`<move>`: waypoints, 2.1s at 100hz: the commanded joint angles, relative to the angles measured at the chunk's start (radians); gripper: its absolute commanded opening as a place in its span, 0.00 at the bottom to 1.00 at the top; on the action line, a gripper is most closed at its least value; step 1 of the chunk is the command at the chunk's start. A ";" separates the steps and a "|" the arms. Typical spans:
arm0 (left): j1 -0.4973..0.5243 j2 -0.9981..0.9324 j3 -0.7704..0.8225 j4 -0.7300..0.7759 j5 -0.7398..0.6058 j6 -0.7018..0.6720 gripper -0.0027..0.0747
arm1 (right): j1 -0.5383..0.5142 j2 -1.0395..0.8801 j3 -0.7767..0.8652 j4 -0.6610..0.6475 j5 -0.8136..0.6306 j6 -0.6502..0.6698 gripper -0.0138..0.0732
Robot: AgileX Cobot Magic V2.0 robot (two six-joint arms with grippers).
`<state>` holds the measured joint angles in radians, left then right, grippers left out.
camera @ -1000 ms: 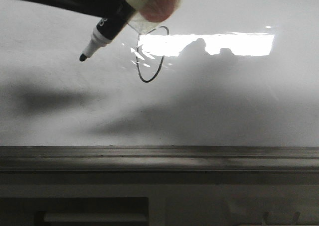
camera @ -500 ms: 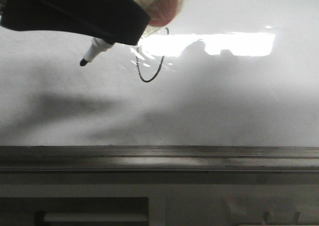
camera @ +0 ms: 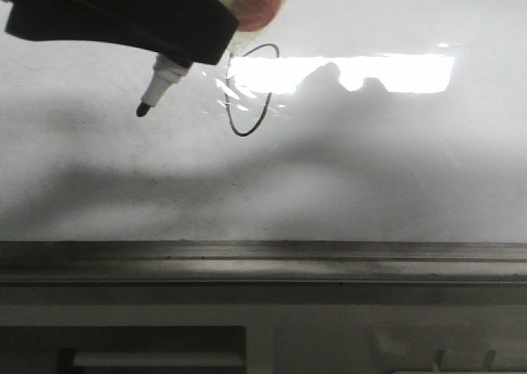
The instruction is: Write number 6 on whiteboard
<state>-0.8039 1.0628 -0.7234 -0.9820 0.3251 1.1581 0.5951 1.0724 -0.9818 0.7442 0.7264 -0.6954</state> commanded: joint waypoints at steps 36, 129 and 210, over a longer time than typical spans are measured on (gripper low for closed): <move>0.103 -0.222 0.160 -0.379 -0.391 -0.207 0.01 | -0.225 -0.239 0.083 0.024 -0.045 0.001 0.66; 0.103 -0.010 0.125 -0.440 -0.468 -0.207 0.37 | -0.229 -0.277 0.175 0.042 -0.077 0.003 0.66; 0.103 -0.504 0.188 -0.349 -0.189 0.102 0.40 | -0.223 -0.549 0.280 0.065 -0.243 0.001 0.19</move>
<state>-0.7052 0.6076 -0.5330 -1.3390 0.0841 1.2511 0.3712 0.5923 -0.7225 0.7751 0.5933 -0.6876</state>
